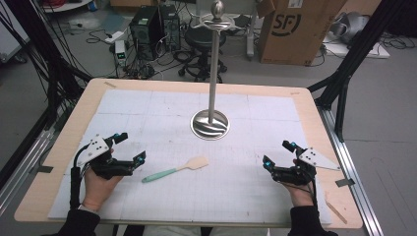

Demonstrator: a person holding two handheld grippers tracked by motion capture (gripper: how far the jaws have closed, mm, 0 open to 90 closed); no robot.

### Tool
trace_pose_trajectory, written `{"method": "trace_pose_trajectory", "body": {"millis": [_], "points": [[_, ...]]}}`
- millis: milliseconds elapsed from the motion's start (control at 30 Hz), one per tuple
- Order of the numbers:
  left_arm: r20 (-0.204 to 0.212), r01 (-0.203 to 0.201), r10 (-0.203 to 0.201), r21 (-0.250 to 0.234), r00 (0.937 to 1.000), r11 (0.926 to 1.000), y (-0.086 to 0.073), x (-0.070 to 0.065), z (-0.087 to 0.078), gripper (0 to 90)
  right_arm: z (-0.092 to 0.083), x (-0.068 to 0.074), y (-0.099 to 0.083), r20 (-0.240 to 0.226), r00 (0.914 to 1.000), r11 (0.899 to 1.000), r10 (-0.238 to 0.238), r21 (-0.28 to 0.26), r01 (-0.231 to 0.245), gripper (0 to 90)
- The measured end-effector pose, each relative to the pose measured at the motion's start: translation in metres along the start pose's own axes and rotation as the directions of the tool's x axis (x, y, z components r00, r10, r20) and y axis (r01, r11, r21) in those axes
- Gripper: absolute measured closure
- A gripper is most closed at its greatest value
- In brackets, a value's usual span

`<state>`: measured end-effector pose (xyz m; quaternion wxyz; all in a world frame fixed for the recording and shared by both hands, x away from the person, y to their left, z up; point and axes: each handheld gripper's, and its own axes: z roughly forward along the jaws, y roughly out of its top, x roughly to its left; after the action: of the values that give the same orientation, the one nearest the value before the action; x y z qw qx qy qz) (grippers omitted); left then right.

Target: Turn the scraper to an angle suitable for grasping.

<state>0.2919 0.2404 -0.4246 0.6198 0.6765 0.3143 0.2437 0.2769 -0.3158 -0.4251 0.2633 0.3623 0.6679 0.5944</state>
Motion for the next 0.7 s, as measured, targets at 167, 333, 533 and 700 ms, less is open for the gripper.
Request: {"method": "trace_pose_trajectory", "body": {"millis": [167,333,533,700], "points": [[-0.003,-0.008,0.008,-0.016,1.0,0.9998,0.0,-0.002,0.002,2.0,-0.001,0.0,-0.001,0.002,1.0,1.0,-0.001,0.0,0.001,2.7],[0.007,-0.006,0.006,-0.029,1.0,0.9996,0.002,-0.003,0.001,2.1,-0.002,-0.001,-0.002,0.003,1.0,1.0,0.001,0.005,-0.001,2.7],[0.1,-0.054,0.057,-0.031,0.9934,0.998,0.002,-0.01,0.001,43.6,-0.004,-0.002,-0.003,0.008,1.0,1.0,0.004,0.001,-0.004,2.7],[0.152,-0.087,0.083,0.021,0.9848,0.996,0.001,-0.019,0.004,70.4,-0.005,-0.003,-0.004,0.011,0.9999,1.0,0.009,0.008,-0.009,2.7]]}}
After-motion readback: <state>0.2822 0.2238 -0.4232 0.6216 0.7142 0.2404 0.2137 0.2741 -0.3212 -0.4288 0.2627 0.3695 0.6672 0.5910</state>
